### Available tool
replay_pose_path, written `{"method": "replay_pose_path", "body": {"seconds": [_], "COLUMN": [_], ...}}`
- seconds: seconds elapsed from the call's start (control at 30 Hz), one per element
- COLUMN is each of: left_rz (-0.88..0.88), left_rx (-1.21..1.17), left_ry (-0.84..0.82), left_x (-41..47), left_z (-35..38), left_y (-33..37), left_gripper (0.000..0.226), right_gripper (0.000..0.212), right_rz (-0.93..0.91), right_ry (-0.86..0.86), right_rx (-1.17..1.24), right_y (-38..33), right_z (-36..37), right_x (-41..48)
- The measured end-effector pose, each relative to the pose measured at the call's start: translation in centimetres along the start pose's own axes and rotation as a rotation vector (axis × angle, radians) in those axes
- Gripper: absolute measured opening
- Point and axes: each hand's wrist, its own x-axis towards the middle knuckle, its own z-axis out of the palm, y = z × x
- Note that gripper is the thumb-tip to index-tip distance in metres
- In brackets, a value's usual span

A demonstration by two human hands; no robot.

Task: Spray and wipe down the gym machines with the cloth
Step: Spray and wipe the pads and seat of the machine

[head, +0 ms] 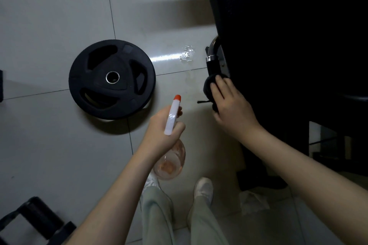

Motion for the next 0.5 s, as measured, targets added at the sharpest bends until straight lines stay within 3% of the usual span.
{"method": "replay_pose_path", "body": {"seconds": [0.1, 0.33, 0.5], "left_rz": [-0.004, 0.006, 0.164], "left_rx": [-0.017, -0.059, 0.054], "left_ry": [0.014, 0.040, 0.097], "left_x": [0.3, 0.1, -0.4], "left_z": [0.1, -0.5, -0.6], "left_y": [0.3, 0.6, 1.3], "left_gripper": [0.050, 0.040, 0.038], "right_gripper": [0.068, 0.044, 0.052], "right_rz": [0.034, -0.173, -0.066], "right_ry": [-0.059, 0.075, 0.066], "right_rx": [-0.041, -0.075, 0.059], "right_y": [-0.7, 0.2, -0.5], "right_z": [0.2, 1.2, 1.0], "right_x": [1.3, -2.6, -2.4]}}
